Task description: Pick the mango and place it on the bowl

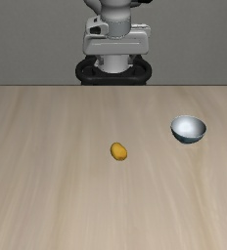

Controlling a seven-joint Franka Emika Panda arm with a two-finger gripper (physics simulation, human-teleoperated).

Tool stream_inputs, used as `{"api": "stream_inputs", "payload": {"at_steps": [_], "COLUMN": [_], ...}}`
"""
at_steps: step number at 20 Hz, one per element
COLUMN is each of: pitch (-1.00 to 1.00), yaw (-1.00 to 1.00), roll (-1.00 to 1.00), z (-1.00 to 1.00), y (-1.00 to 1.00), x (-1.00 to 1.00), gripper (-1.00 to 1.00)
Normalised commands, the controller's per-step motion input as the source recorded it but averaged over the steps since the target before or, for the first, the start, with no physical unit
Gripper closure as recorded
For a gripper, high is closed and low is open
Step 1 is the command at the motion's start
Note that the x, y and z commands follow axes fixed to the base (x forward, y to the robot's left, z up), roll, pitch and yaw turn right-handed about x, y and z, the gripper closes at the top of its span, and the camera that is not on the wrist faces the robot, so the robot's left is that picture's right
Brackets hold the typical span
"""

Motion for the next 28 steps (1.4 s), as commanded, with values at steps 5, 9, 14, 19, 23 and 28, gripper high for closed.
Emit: {"api": "stream_inputs", "payload": {"at_steps": [5,9,14,19,23,28], "pitch": [0.0,0.0,0.0,0.0,0.0,0.0], "yaw": [0.0,0.0,0.0,0.0,0.0,0.0], "roll": [0.0,0.0,0.0,0.0,0.0,0.0], "z": [0.0,0.0,0.0,-0.6,-1.0,-1.0], "y": [0.0,0.0,0.2,-0.2,0.0,0.0], "x": [1.0,1.0,0.8,0.2,0.0,0.0], "gripper": [-1.0,-1.0,-1.0,-1.0,-1.0,-1.0]}}
